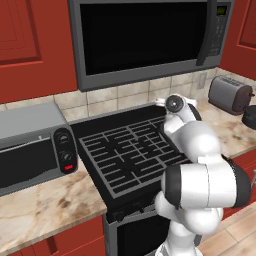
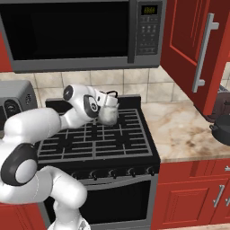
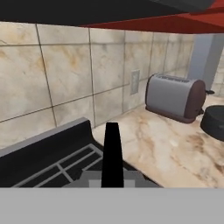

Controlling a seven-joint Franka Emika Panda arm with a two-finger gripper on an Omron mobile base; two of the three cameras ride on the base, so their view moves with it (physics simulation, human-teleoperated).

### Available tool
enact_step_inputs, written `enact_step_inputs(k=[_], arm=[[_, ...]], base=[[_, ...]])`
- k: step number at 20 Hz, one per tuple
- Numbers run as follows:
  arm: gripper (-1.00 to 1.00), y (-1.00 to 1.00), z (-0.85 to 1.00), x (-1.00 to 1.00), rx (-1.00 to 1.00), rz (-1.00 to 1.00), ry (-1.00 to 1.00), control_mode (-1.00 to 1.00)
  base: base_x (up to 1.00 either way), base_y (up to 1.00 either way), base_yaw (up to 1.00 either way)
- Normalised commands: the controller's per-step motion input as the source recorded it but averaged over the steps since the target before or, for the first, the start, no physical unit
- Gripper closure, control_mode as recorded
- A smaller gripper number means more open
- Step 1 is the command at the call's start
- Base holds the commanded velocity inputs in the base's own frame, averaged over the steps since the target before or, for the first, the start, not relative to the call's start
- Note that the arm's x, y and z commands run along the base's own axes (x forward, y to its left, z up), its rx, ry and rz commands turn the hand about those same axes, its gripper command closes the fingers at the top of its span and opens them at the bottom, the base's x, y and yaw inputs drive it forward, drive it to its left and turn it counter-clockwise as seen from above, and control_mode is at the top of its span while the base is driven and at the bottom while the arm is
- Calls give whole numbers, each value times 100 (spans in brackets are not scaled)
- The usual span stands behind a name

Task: Pick the kettle from the cabinet and place it on a stove burner. Then pick the pot from the counter and place it on another stove burner. Finally, turn both burners on.

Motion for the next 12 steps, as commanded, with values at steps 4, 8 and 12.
enact_step_inputs(k=[4, 8, 12], arm=[[100, 0, -5, 6, 0, -3, 0, -100], [100, 0, -2, 8, 0, -8, -5, -100], [100, 0, -1, 10, 0, -11, -7, -100]], base=[[0, 0, 0], [0, 0, 0], [0, 0, 0]])
